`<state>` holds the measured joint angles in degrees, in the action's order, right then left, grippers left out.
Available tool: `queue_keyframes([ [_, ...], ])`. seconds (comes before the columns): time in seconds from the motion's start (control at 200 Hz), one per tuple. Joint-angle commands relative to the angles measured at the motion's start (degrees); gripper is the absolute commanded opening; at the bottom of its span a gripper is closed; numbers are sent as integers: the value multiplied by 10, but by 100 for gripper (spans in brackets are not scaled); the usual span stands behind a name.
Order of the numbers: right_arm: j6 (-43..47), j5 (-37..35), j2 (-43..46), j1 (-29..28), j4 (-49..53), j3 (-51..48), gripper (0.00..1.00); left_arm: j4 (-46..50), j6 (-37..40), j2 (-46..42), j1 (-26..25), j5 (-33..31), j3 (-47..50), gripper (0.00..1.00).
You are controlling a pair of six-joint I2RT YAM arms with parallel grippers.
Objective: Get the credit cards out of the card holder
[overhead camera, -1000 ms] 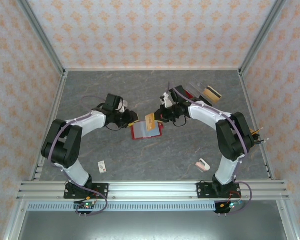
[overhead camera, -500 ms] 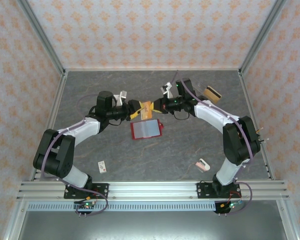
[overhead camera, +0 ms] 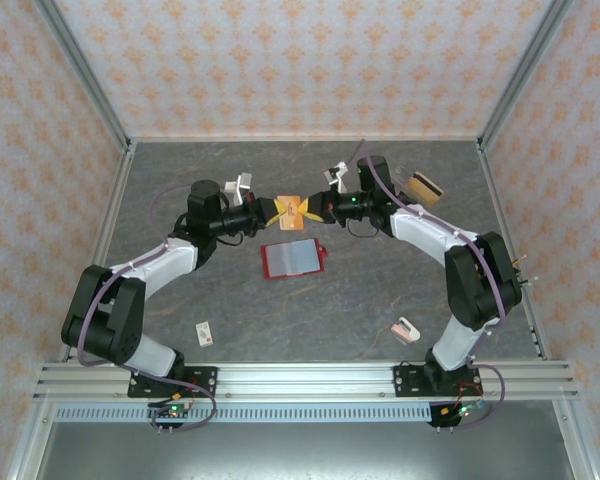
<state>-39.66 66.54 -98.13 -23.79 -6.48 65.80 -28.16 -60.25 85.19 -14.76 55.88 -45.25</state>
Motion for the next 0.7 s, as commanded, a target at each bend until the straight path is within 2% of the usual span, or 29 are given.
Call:
queue_keyframes([
  [0.0,-45,21,15,-6,-83,-6,8,-40,-10,-16,-16,-7,3,0],
  [0.085,-70,18,14,-6,-115,-14,19,-46,-16,-16,-21,-13,1,0],
  [0.235,-97,17,11,-7,-149,-17,25,-45,-19,-16,-27,-16,-5,0],
  [0.29,-98,18,10,-8,-149,-16,22,-39,-17,-17,-27,-19,-6,0],
  [0.41,-89,12,12,-7,-139,-13,5,-9,-2,-24,-26,-30,-11,0],
  [0.455,-67,1,15,-4,-111,-8,0,38,19,-29,-26,-44,-19,9],
  [0.55,29,-53,32,9,10,18,0,179,84,-50,-20,-97,-43,35],
  [0.696,232,-205,65,48,206,87,0,409,190,-89,-13,-233,-90,60],
])
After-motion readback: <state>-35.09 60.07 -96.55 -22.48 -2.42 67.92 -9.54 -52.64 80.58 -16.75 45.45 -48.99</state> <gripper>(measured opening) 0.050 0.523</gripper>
